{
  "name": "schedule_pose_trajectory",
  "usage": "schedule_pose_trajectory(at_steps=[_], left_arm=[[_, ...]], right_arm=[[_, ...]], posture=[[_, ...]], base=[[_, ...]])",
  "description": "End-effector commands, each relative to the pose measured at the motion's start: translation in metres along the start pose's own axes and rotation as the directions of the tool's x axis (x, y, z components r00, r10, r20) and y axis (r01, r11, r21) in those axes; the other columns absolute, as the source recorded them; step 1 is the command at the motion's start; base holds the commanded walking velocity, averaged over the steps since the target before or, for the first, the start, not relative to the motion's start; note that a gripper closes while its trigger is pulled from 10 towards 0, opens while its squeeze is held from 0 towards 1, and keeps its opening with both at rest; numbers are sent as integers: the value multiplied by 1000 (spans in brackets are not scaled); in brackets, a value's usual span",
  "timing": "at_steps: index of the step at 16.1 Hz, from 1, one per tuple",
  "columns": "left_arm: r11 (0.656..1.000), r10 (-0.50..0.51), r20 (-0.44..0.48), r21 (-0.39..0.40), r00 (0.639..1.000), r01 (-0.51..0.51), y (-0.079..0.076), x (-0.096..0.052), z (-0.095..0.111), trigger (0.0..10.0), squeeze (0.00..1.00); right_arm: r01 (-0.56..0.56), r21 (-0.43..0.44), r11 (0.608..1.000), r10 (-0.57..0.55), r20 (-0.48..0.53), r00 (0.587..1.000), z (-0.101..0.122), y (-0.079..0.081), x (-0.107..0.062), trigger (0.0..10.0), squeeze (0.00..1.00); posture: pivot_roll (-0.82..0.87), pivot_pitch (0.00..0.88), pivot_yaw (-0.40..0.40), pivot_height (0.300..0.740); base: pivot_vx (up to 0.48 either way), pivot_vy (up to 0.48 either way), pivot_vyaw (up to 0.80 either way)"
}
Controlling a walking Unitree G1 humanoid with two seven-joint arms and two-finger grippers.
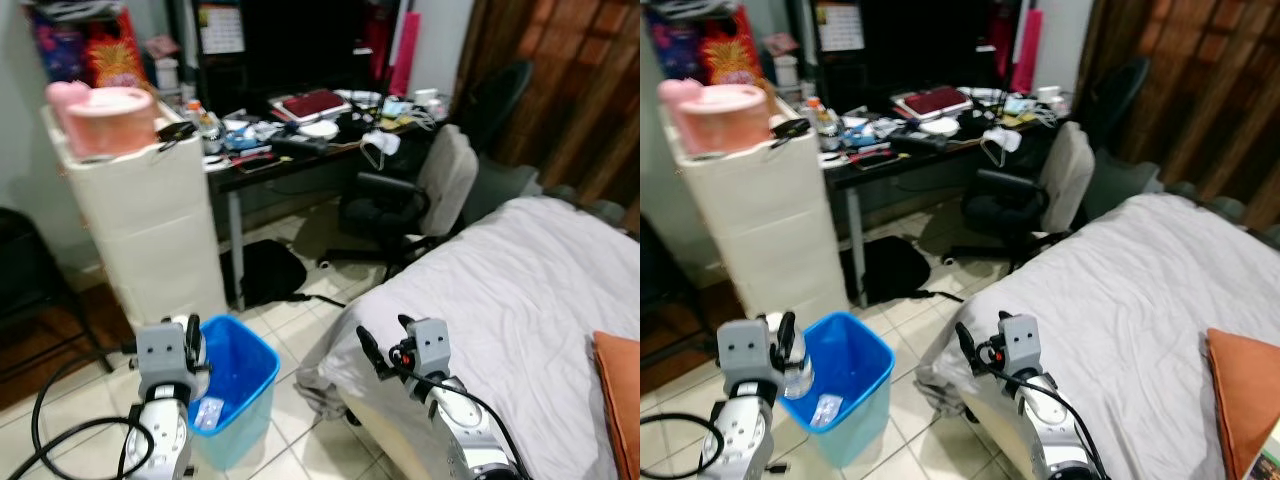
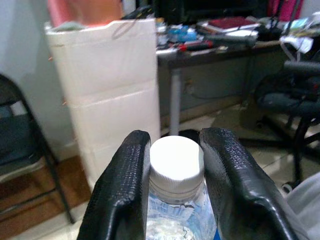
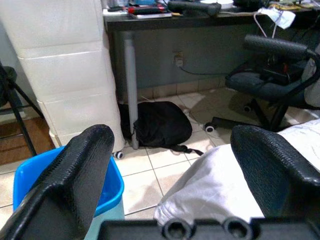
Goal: Clean up the room
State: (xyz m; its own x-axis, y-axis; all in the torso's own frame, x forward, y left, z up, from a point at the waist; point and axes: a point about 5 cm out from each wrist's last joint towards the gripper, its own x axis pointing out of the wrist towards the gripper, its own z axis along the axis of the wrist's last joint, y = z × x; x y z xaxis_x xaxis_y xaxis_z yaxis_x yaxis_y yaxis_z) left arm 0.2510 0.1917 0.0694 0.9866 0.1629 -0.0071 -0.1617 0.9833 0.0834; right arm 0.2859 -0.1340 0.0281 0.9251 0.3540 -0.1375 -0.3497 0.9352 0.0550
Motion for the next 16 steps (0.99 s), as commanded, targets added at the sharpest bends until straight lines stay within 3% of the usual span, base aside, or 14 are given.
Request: schedule_pose_trajectory(at_steps=[1, 5, 10, 12, 16], left_arm=[[1000, 0, 27, -6, 1000, 0, 1, 3, 4, 10000, 0], [1000, -6, 32, -16, 999, 7, -1, 5, 3, 10000, 0], [999, -29, 31, -38, 999, 30, -9, 5, 1, 10000, 0], [999, -24, 29, -25, 999, 25, -8, 7, 0, 10000, 0], [1000, 13, 24, -13, 1000, -12, 2, 15, -1, 10000, 0]], right_arm=[[-5, -3, 1000, 5, 7, 1000, 3, -1, 2, 10000, 0], [-35, -3, 999, 35, -5, 999, 1, -1, 1, 10000, 0], [-82, -17, 997, 81, -31, 996, -3, 1, -2, 10000, 0], [-102, -5, 995, 101, -44, 994, -6, 2, -3, 10000, 0], [-116, -16, 993, 115, -63, 991, -8, 2, -5, 10000, 0]], posture=[[149, 0, -51, 740], [140, 0, -51, 740], [136, 0, -61, 740], [131, 3, -65, 740], [122, 12, -69, 740]], base=[[465, 0, 0], [463, 0, 0], [464, 0, 671], [465, 0, 619], [349, 0, 0]])
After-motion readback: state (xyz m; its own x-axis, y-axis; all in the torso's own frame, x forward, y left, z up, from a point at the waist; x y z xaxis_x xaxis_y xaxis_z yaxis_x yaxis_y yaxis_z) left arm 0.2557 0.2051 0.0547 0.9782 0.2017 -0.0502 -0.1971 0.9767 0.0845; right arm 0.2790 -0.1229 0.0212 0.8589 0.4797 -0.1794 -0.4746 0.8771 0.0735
